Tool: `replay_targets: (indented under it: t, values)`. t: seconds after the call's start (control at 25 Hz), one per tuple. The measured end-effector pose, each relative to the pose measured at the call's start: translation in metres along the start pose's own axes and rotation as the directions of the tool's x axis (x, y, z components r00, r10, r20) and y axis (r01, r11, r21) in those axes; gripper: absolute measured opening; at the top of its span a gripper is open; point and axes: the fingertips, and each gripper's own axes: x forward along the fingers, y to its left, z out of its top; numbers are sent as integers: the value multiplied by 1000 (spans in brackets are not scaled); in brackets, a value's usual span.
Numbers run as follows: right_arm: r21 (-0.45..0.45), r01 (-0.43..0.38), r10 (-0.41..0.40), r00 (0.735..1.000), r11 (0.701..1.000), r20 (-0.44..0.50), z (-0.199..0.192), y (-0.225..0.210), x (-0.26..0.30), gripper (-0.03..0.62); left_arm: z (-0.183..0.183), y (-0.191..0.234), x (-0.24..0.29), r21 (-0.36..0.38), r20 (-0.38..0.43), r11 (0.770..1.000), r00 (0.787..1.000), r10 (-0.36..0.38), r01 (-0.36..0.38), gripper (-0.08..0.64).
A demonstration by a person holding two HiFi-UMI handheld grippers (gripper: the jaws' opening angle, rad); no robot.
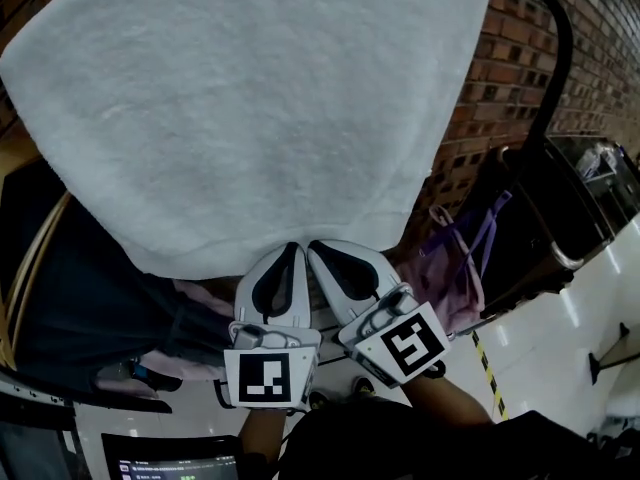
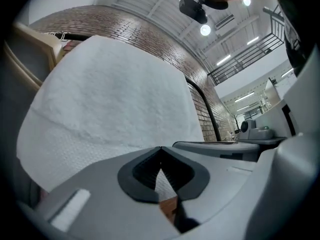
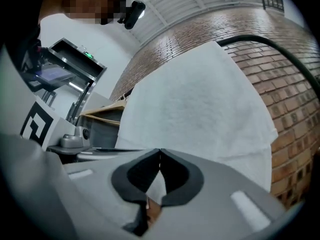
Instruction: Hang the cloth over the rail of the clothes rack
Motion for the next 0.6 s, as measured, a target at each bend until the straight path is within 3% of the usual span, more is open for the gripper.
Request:
replay_targets:
  t: [0.6]
  values:
    - [14, 33, -33, 999, 999, -21, -10, -1, -9, 5, -4, -7, -2, -6, 6, 1000, 1000, -5, 5, 8]
